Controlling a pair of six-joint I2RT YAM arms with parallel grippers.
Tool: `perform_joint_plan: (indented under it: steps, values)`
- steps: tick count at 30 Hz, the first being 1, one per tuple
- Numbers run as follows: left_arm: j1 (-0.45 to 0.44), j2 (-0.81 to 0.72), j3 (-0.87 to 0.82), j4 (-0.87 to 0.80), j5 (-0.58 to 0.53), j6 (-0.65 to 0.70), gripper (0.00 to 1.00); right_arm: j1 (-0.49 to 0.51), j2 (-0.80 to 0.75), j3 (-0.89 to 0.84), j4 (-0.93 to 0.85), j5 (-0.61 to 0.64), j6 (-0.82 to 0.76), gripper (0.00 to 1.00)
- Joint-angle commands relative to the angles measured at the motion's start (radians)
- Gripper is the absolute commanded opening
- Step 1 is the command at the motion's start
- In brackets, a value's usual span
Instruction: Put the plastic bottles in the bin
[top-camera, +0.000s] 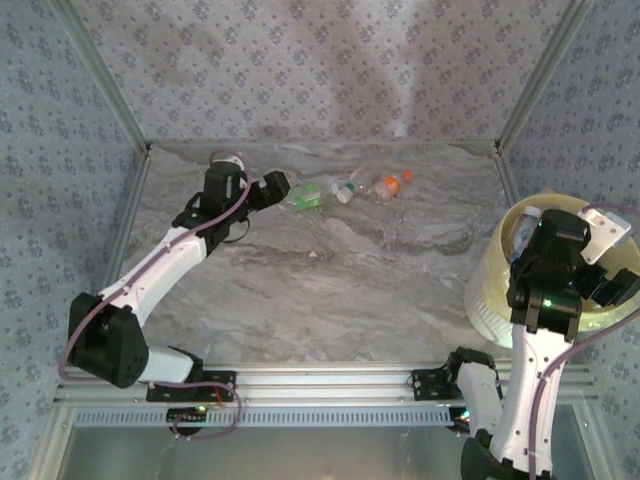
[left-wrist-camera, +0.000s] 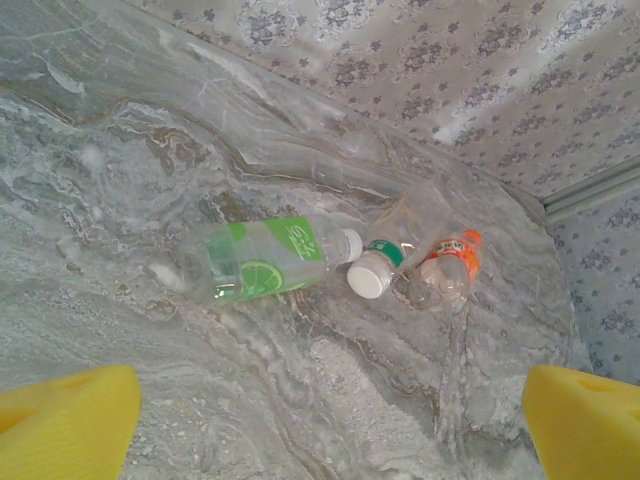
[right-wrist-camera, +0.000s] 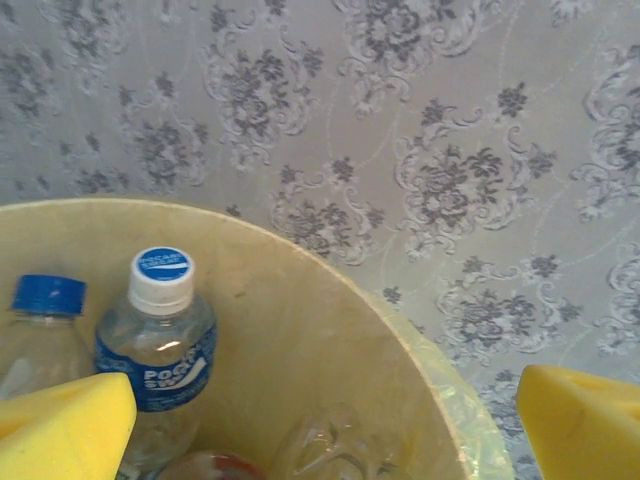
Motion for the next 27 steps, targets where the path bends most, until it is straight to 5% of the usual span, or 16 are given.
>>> perform_joint_plan:
  steps: [1,6,9,12,15,27]
  values:
    - [0.012,0.008,0.044,-0.027,-0.012,-0.001,0.98,0.05,-0.003,0.059,-0.025,-0.176,0.029,1.0]
    - [0.018,0.044,0.069,-0.087,-0.016,0.015,0.98,0.216,0.025,0.148,-0.013,-0.627,0.1,1.0]
    - [0.019,0.061,0.074,-0.11,-0.022,0.021,0.98,0.369,0.099,0.156,0.067,-0.733,0.149,1.0]
    - [0.019,0.079,0.085,-0.142,-0.021,0.049,0.98,0.551,0.206,0.152,0.186,-0.698,0.165,1.0]
    - [0.019,0.077,0.069,-0.159,-0.038,0.048,0.98,0.63,0.342,0.146,0.318,-0.692,0.213,1.0]
    - [0.019,-0.053,-0.083,-0.134,-0.028,0.052,0.98,0.59,0.941,0.305,0.443,-0.68,0.556,1.0]
